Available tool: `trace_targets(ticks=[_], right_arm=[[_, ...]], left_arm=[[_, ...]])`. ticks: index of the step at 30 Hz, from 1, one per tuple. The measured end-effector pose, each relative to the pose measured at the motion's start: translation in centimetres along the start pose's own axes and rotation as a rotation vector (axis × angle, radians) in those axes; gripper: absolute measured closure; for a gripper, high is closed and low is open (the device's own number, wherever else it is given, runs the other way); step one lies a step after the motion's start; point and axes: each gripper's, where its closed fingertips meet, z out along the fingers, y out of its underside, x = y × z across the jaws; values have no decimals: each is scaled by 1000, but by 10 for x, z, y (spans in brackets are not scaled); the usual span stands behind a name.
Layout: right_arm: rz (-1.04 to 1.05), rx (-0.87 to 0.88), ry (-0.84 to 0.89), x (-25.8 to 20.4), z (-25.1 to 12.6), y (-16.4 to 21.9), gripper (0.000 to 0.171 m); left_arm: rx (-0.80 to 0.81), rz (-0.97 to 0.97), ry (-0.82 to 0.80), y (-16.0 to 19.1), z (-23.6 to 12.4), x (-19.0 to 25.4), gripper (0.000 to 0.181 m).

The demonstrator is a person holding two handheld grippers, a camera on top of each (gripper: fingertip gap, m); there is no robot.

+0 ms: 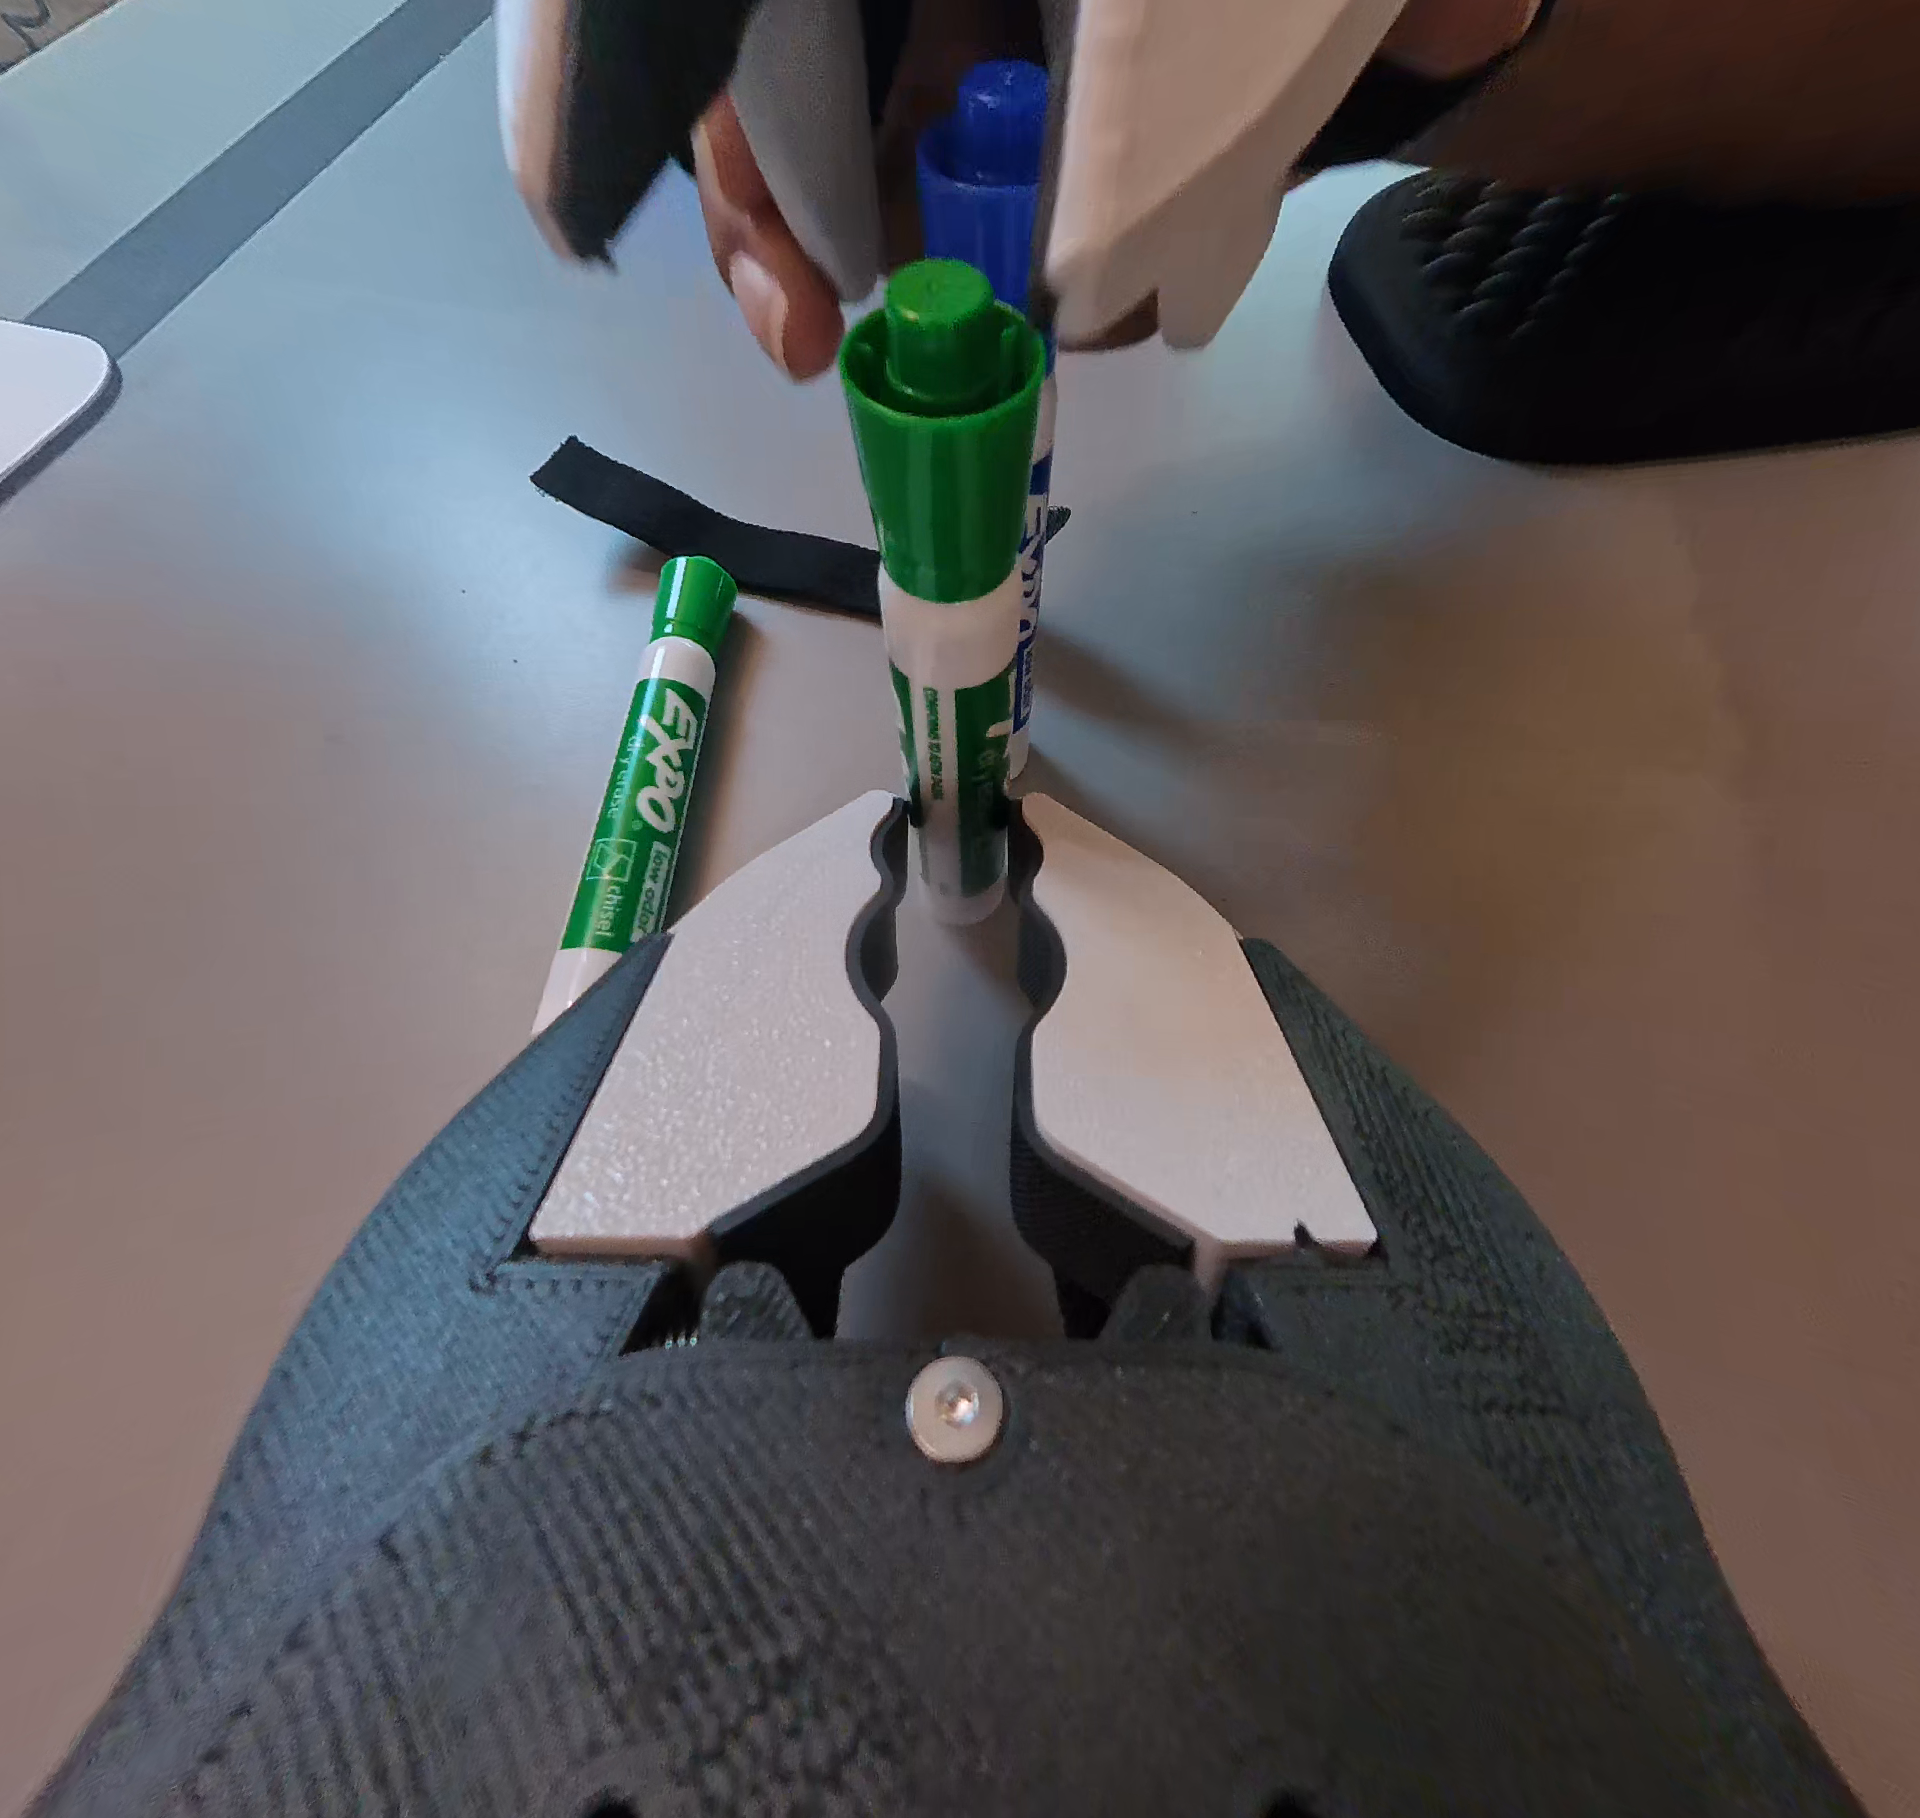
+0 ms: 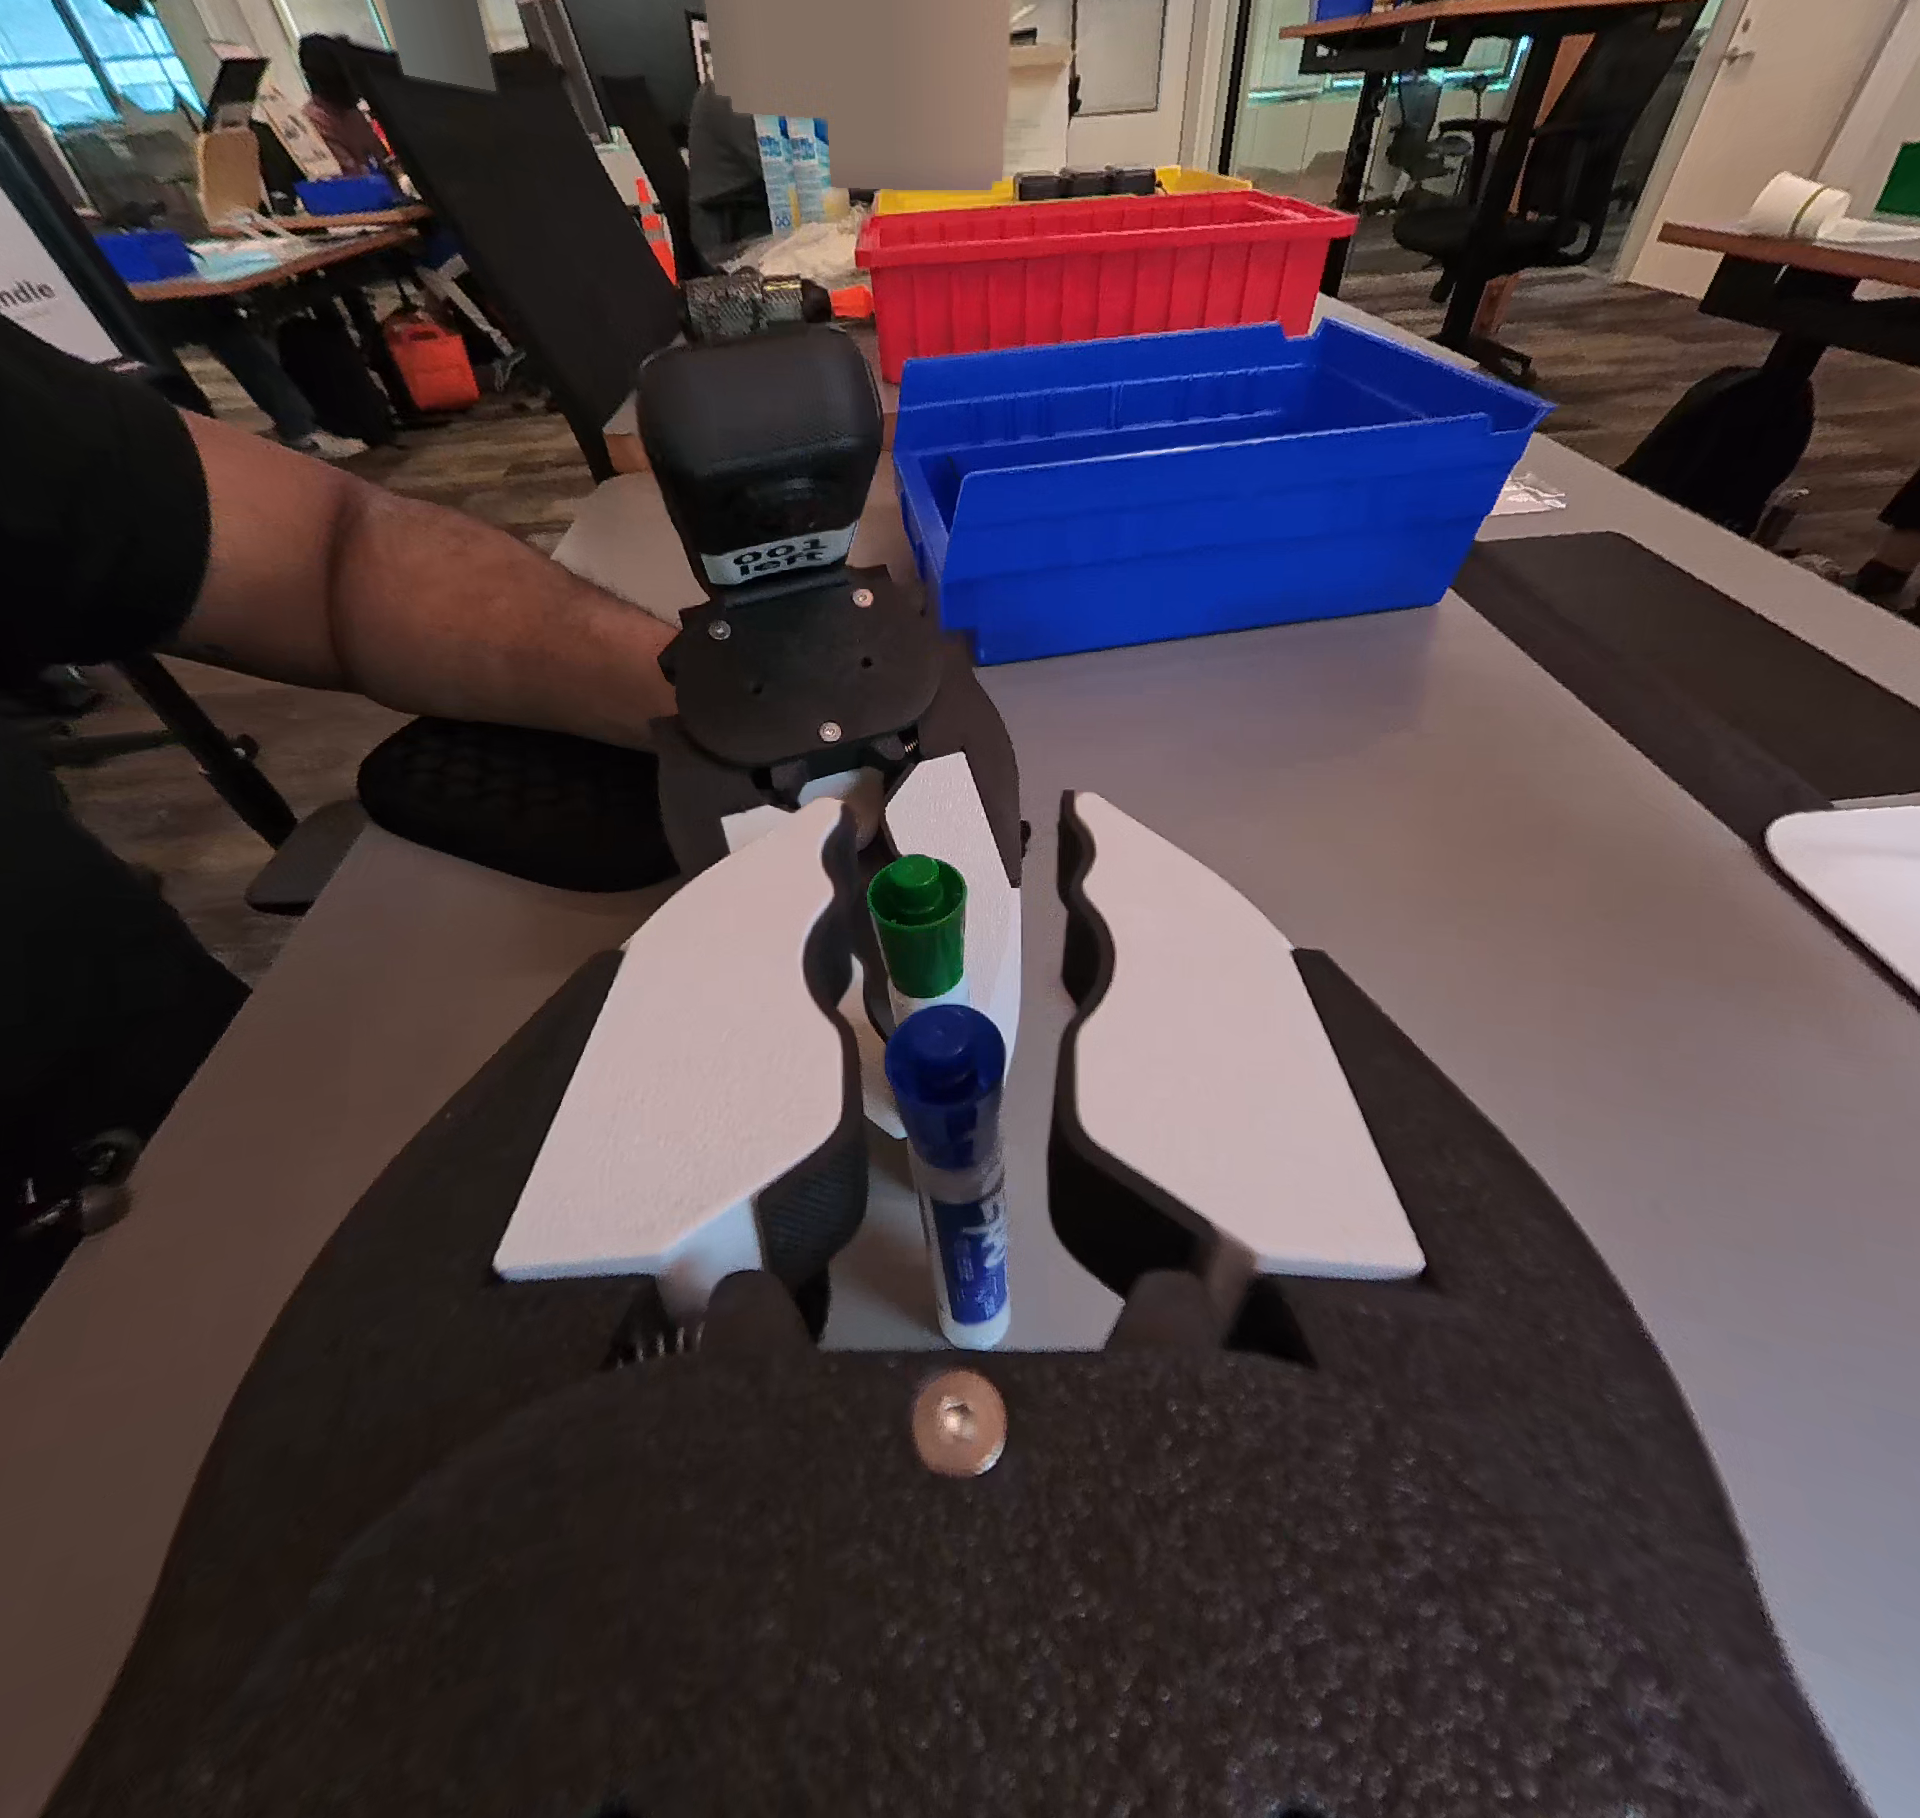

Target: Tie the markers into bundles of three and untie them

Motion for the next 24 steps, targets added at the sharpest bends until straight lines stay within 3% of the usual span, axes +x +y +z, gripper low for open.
trace_targets(ticks=[3,8,11,15,24], right_arm=[[-23,-48,2,0,-13,-5,122],[-108,-234,54,-3,-42,17,118],[-83,-291,81,-3,-39,45,127],[-53,-324,101,3,-28,71,152],[11,-234,53,-2,-11,68,153]], left_arm=[[1,-2,3,0,0,0,163],[29,-15,53,-5,-4,6,151],[103,-43,107,-16,-10,10,140],[114,-51,101,-18,-10,9,135],[114,-45,78,-18,-13,3,134]])
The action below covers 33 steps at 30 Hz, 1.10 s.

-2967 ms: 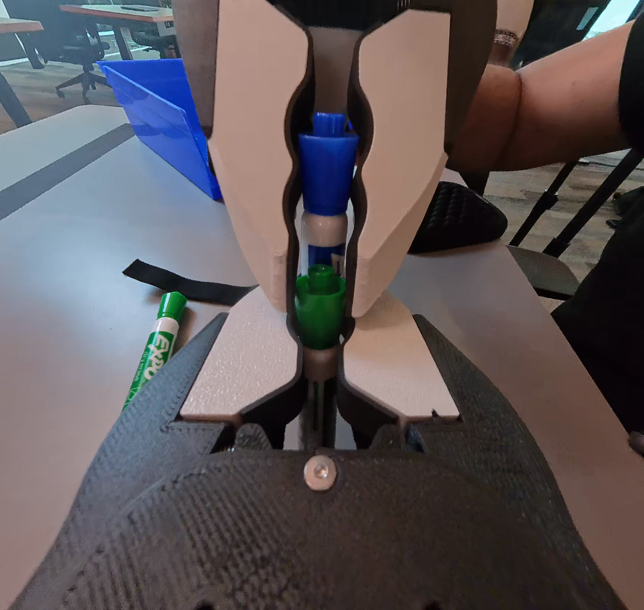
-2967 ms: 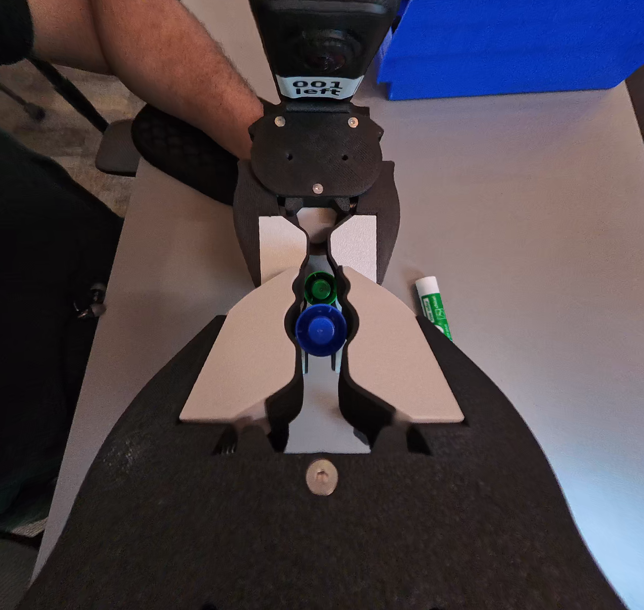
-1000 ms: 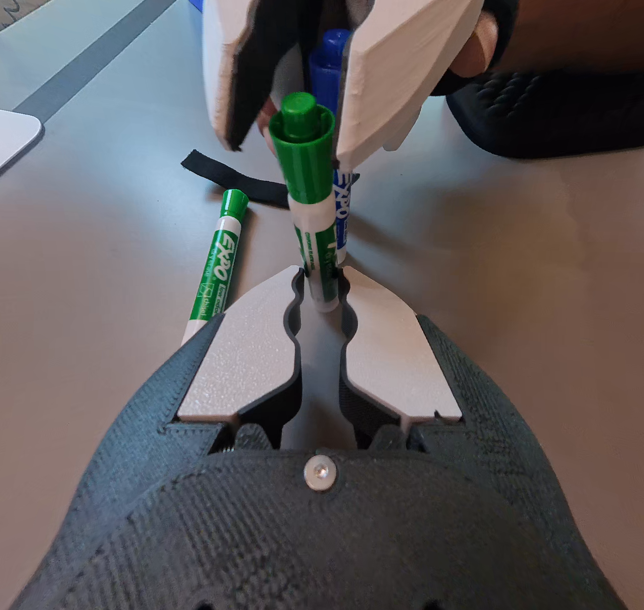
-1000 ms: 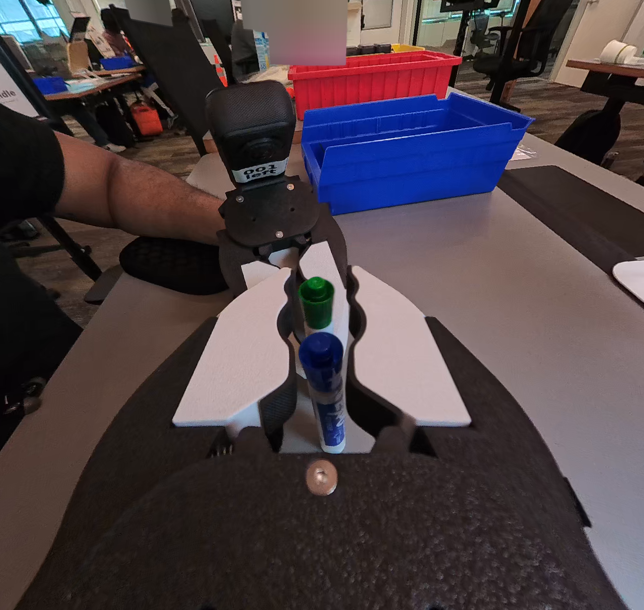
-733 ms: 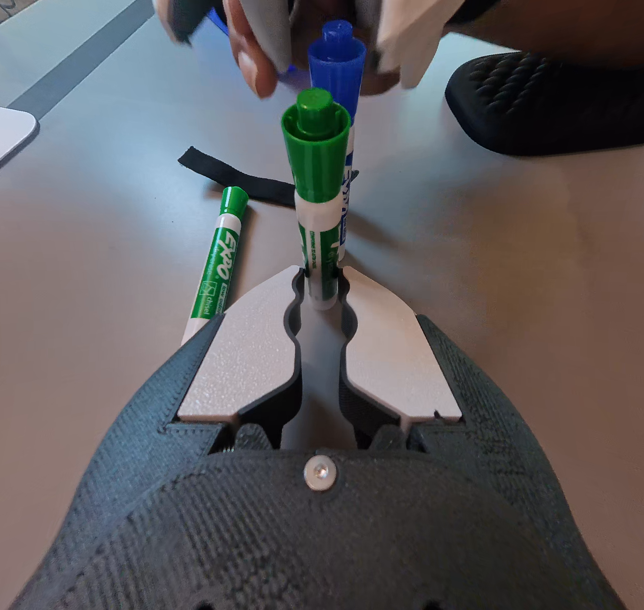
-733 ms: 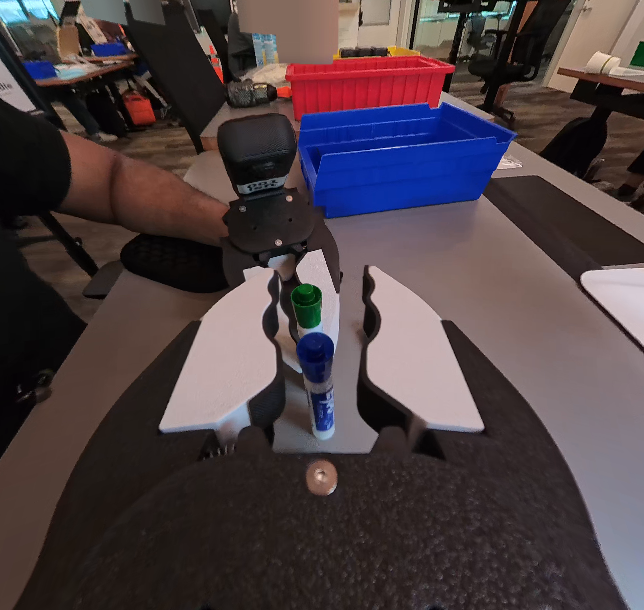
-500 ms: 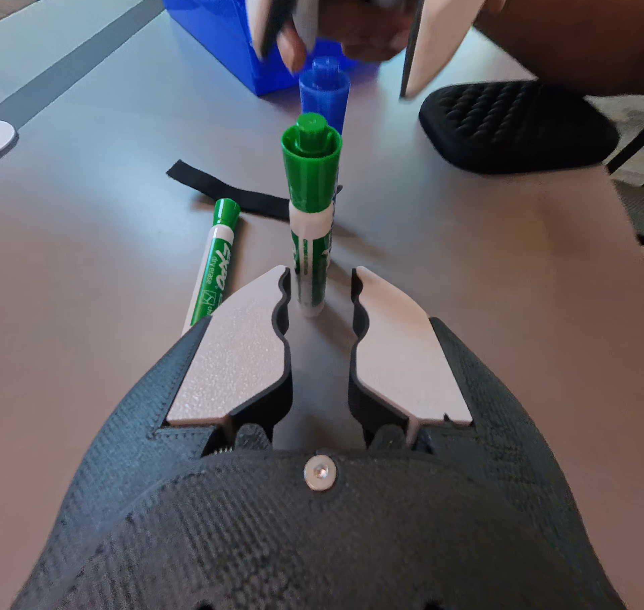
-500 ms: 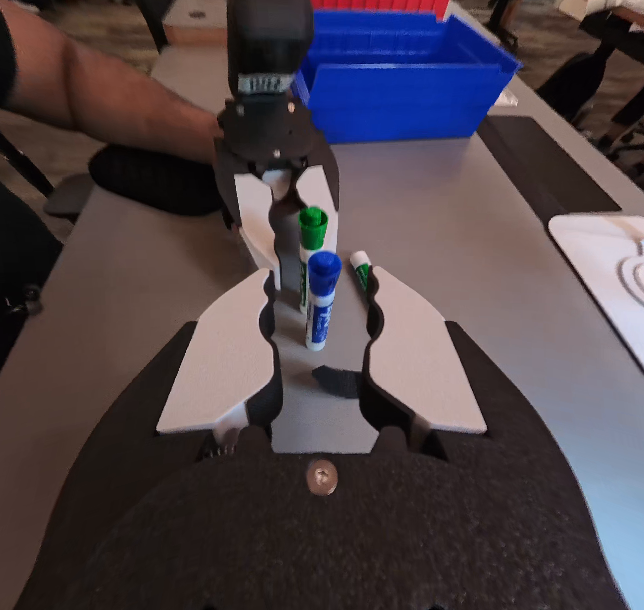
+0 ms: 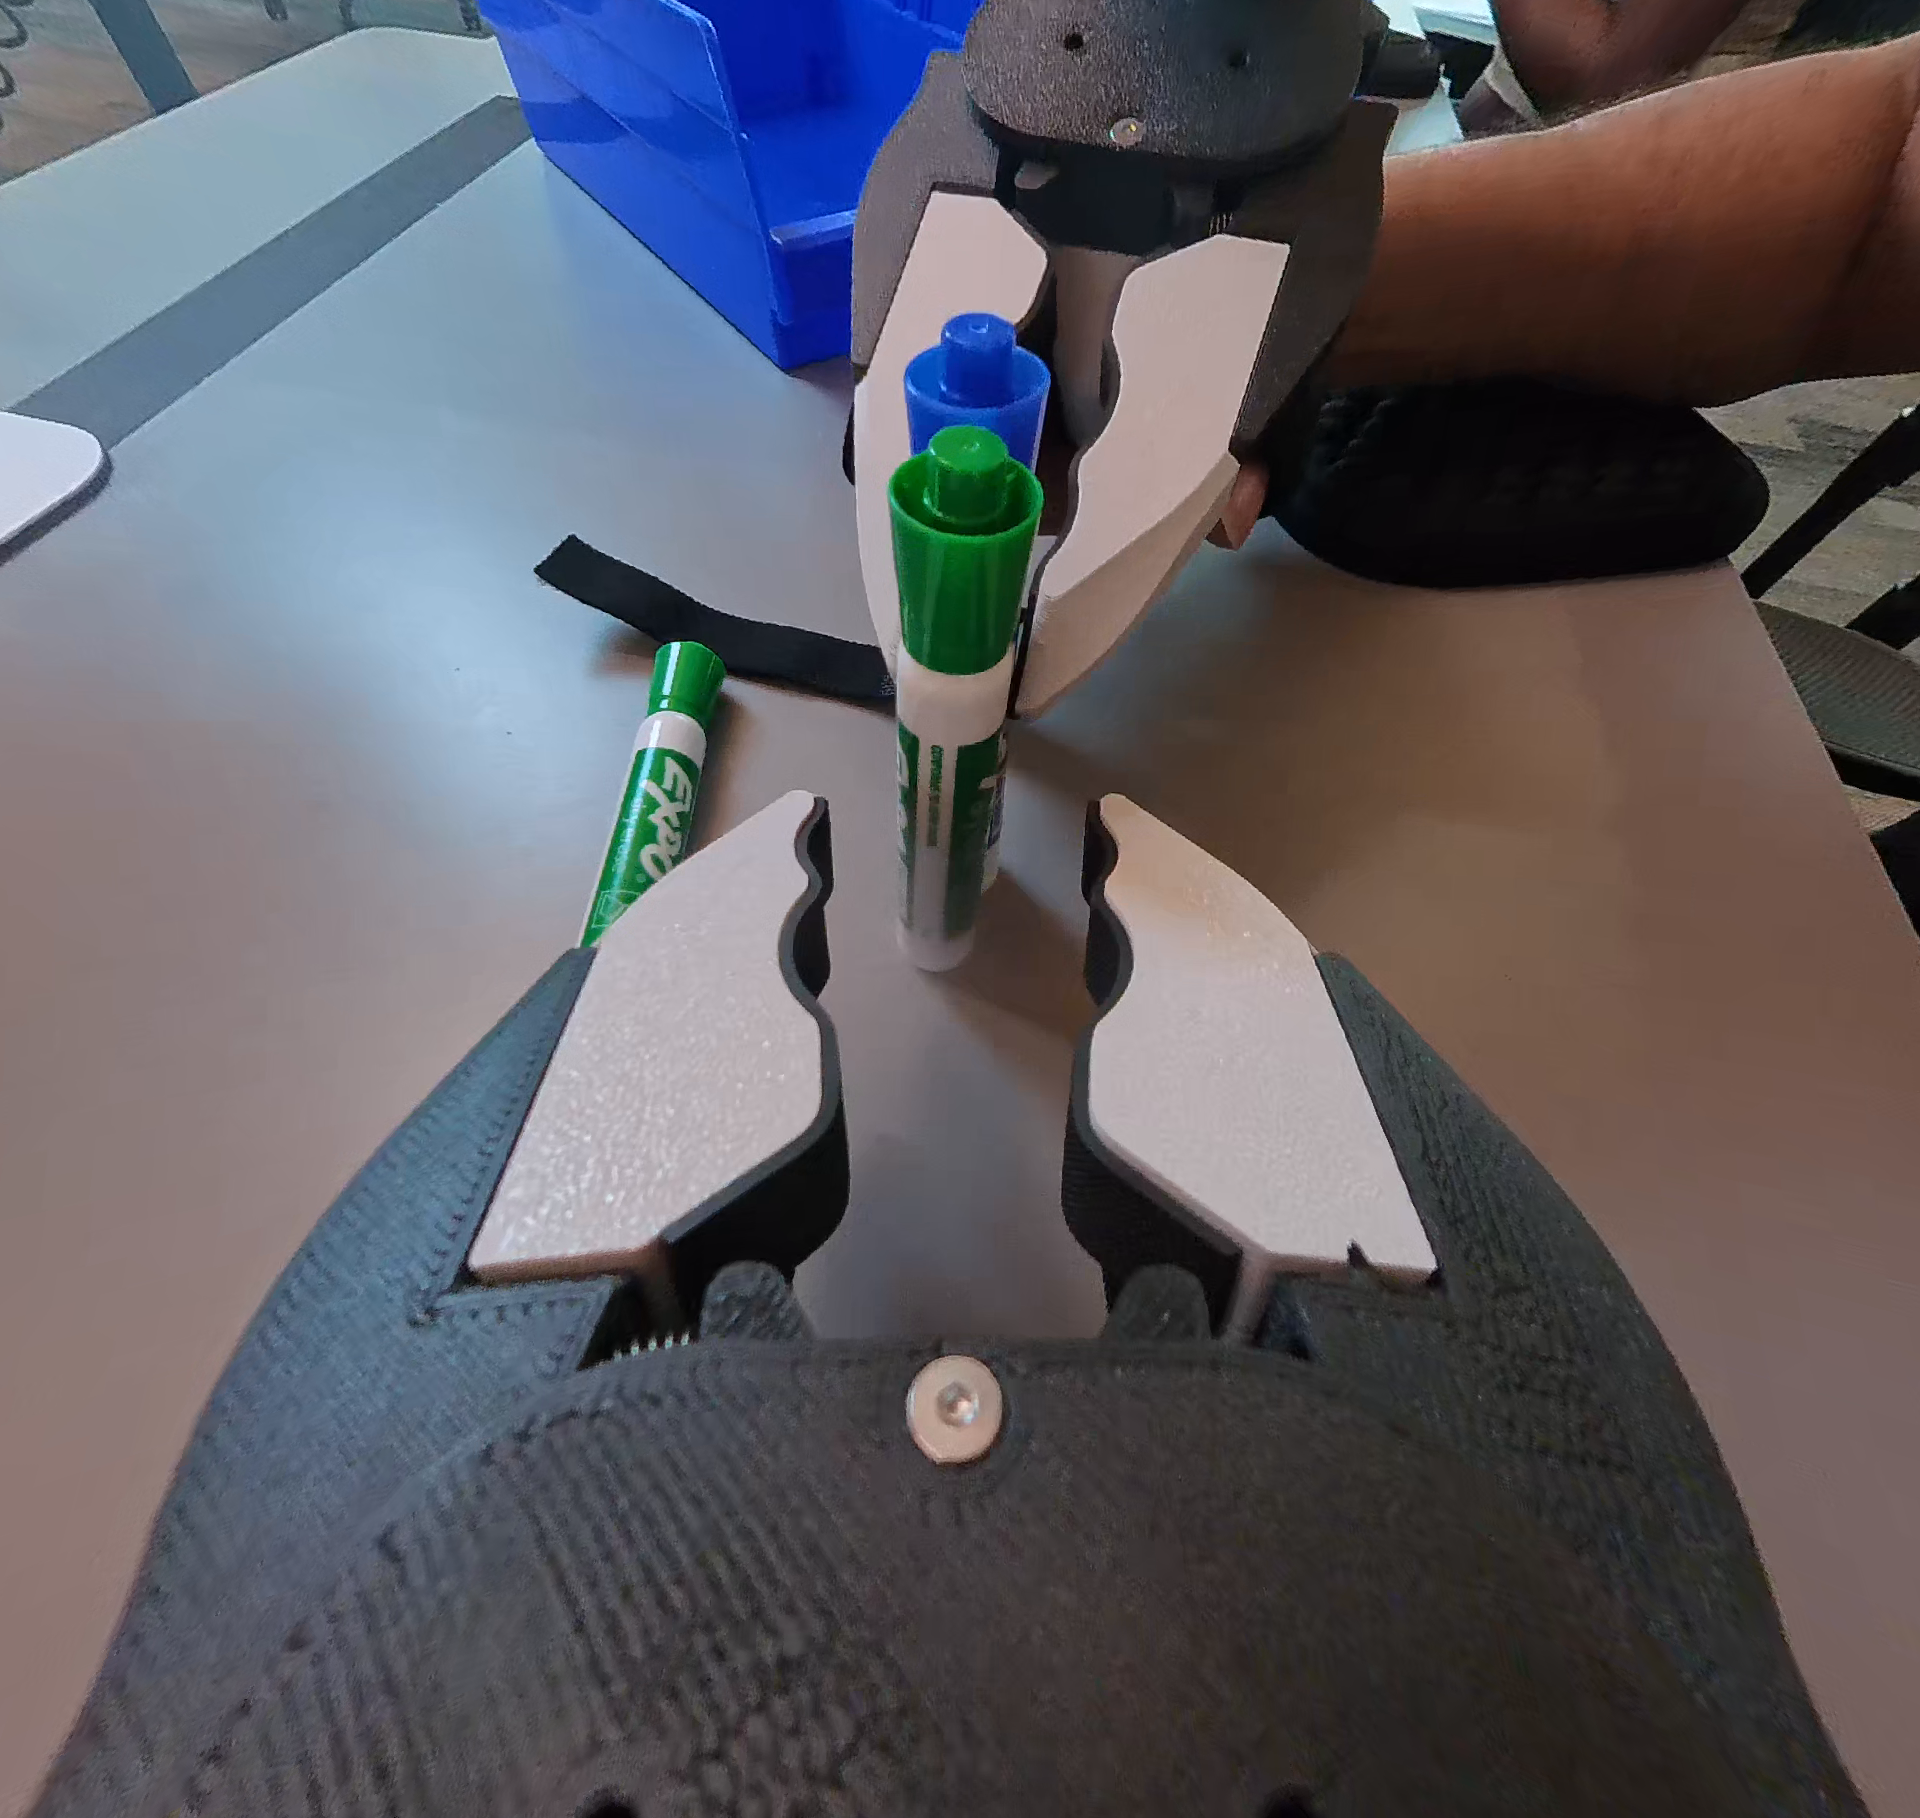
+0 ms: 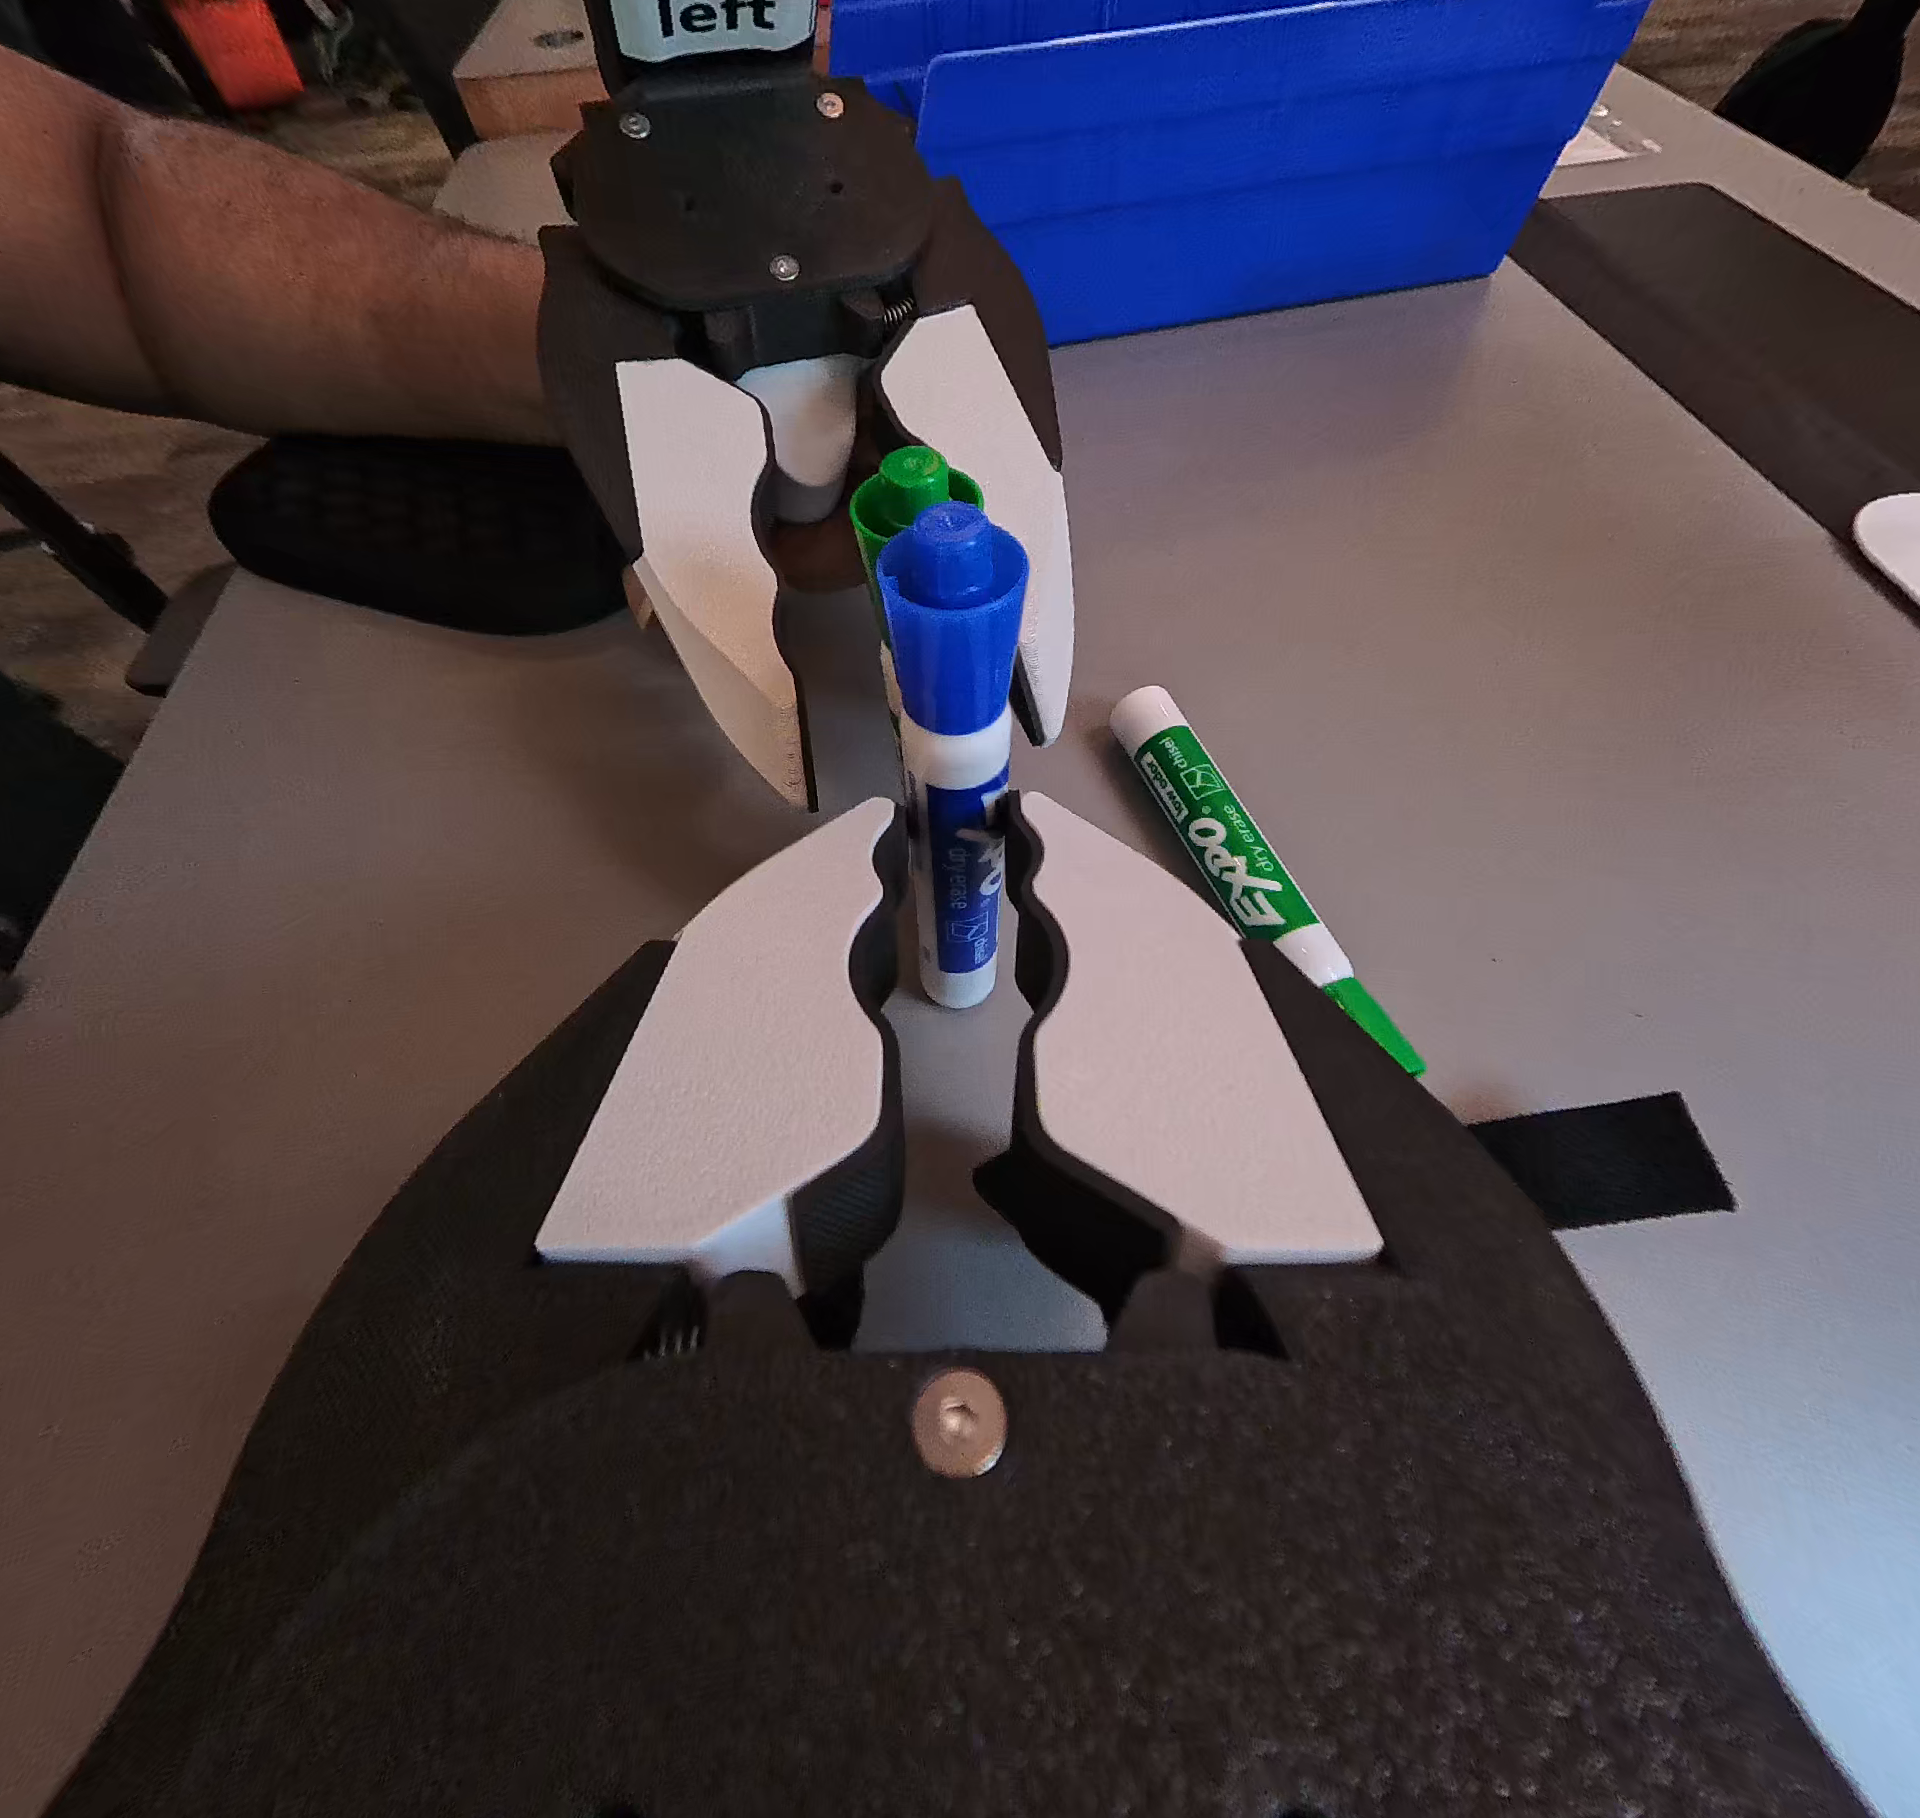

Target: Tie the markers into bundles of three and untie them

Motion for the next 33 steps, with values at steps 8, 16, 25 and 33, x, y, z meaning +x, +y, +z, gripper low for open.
trace_targets(ticks=[8,16,25,33], right_arm=[[-27,11,4,-1,1,3,153],[-38,11,15,-2,0,3,148],[-81,-110,62,1,5,23,147],[-82,-131,60,-4,14,28,153]], left_arm=[[-2,4,17,1,3,4,135],[11,-1,-5,-1,3,3,134],[25,3,-26,-5,-3,-3,135],[49,6,-35,-9,-13,-9,135]])
